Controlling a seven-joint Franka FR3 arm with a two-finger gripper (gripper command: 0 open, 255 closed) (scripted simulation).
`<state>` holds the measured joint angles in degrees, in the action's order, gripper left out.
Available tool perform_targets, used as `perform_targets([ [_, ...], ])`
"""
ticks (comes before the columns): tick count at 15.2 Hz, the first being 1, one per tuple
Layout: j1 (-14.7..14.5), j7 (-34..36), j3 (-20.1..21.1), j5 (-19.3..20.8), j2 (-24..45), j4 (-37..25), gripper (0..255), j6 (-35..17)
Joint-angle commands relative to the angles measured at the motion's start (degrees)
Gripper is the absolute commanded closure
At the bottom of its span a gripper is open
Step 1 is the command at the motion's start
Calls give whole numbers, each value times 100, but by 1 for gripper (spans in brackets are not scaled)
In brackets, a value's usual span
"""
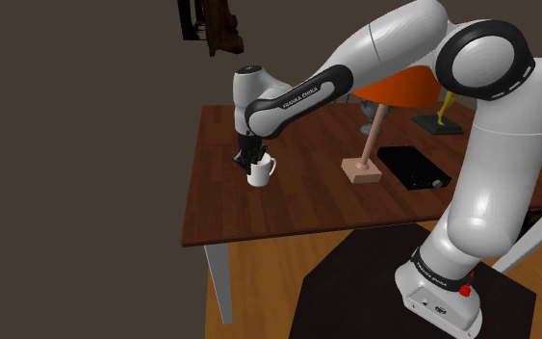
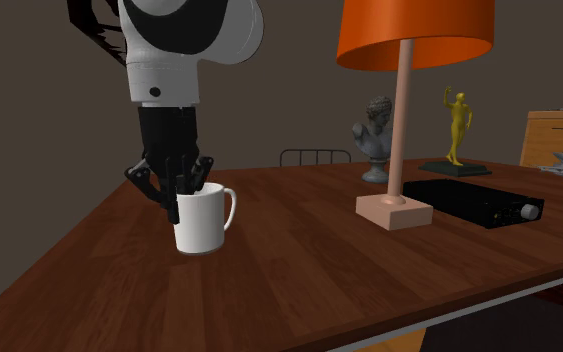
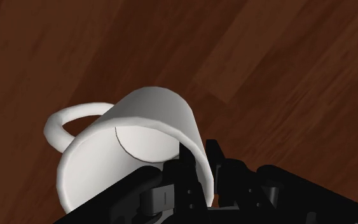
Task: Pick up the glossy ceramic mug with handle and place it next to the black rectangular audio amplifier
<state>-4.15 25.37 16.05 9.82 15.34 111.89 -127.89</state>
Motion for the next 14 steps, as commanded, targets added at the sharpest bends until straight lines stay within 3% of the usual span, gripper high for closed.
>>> perform_targets([
  [1, 0, 0, -1, 0, 0, 0, 255, 0],
  [6, 0, 0, 0, 0, 0, 0, 255, 0],
  [14, 28, -119, 42, -143, -287, -264, 255, 534],
])
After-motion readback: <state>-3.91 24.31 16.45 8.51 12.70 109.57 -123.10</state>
